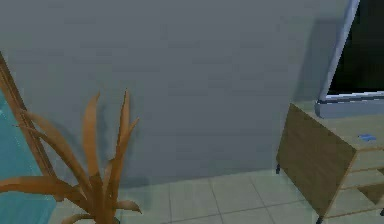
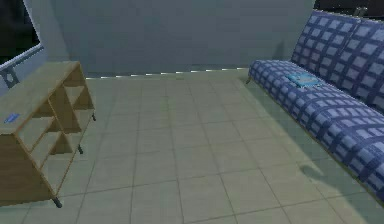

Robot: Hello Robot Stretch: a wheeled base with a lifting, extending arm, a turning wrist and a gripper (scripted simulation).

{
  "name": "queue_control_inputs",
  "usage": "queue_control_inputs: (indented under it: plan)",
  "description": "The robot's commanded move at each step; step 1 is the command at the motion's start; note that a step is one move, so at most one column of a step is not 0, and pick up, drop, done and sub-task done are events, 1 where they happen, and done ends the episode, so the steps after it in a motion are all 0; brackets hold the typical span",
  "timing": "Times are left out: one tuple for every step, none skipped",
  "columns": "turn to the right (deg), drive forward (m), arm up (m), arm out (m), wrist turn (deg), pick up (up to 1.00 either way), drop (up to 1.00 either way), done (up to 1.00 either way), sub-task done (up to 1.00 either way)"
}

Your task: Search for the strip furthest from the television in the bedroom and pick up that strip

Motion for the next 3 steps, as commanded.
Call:
queue_control_inputs:
  plan:
    - [15.0, 0.0, 0.0, 0.0, 0.0, 0.0, 0.0, 0.0, 0.0]
    - [0.0, 1.0, 0.0, 0.0, 0.0, 0.0, 0.0, 0.0, 0.0]
    - [24.0, 0.0, 0.0, 0.0, 0.0, 0.0, 0.0, 0.0, 0.0]
